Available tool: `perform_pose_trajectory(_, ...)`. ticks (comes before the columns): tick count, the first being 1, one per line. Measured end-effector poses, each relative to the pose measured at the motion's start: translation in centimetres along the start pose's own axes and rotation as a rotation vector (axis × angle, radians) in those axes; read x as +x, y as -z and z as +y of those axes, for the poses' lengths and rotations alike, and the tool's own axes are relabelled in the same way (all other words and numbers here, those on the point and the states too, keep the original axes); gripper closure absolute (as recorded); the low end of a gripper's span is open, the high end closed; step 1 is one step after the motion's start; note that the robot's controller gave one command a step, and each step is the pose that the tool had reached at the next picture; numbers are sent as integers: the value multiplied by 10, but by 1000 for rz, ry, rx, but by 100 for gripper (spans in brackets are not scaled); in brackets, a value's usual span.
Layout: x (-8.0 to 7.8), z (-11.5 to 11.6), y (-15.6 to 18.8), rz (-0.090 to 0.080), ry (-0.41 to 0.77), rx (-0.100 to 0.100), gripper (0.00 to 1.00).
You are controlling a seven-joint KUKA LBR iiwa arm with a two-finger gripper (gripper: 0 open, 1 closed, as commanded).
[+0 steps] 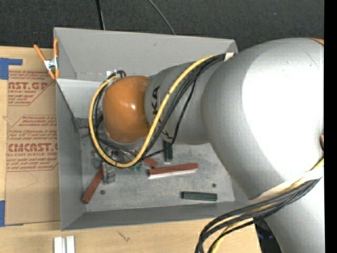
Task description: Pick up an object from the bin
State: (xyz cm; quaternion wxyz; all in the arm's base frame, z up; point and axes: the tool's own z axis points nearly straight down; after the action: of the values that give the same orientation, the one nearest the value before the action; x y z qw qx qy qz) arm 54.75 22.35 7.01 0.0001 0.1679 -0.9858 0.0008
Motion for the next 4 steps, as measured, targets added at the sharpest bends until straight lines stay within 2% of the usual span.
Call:
perform_pose_trajectory(1, 1, -3, 61, 4, -4, -2, 100)
perform_pose_trajectory(2, -1, -5, 120, -1, 65, -2, 100)
perform_pose_trajectory(3, 2, -15, 165, -3, 55, -2, 100)
perform_pose_trajectory(4, 1, -15, 169, -10, 47, -1, 100)
